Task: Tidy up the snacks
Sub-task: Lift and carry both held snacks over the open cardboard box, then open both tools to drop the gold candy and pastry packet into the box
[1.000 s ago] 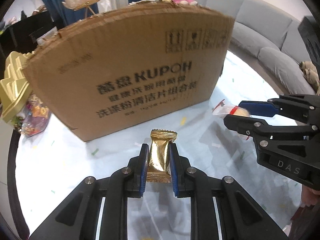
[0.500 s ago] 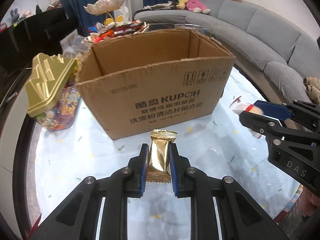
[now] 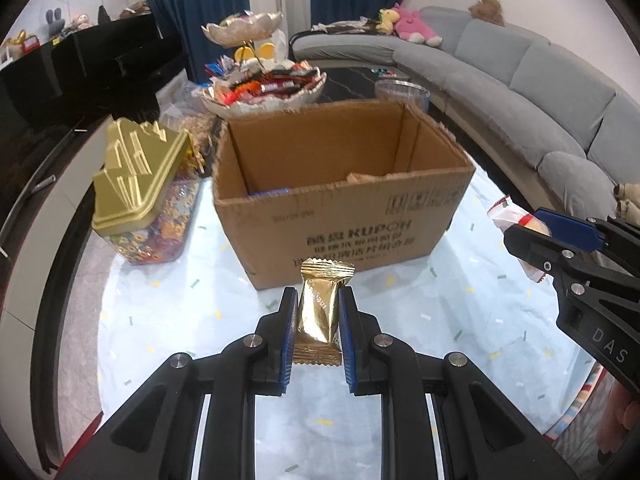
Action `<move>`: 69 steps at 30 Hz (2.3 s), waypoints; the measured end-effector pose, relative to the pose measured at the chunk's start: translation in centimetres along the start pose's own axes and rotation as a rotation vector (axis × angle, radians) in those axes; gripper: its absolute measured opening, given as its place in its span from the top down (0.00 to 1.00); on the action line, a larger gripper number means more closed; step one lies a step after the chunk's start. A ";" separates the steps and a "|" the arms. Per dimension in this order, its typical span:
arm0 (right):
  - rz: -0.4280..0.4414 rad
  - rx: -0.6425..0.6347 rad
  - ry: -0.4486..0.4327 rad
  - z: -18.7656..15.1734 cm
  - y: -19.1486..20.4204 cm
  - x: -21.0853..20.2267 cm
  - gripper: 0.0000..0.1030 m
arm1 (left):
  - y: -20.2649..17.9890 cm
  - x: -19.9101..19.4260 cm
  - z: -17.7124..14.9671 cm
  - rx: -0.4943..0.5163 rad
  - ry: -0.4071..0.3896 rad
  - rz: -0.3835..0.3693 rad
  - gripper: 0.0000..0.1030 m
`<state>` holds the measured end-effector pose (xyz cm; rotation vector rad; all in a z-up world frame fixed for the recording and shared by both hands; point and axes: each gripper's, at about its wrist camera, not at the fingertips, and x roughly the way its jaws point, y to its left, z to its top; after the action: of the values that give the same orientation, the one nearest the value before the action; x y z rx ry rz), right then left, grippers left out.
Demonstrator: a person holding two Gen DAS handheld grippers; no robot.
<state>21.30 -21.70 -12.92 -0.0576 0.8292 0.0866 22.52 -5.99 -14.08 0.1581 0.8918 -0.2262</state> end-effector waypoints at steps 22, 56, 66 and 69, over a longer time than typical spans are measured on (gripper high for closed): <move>-0.015 0.040 -0.068 5.3 0.2 -3.1 0.66 | 2.0 -3.4 6.0 -0.055 -0.073 0.020 0.80; -0.035 0.089 -0.070 11.3 -0.8 3.4 0.66 | 4.0 3.5 12.7 -0.117 -0.061 0.058 0.80; -0.056 0.113 -0.030 11.5 -0.6 6.2 0.66 | 4.6 6.2 12.6 -0.146 -0.030 0.078 0.80; -0.059 0.115 -0.014 11.6 -0.6 6.9 0.66 | 4.8 6.8 12.6 -0.152 -0.020 0.075 0.80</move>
<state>34.50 -20.91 -10.24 0.0270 0.8165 -0.0165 37.38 -5.14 -11.46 0.0478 0.8782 -0.0896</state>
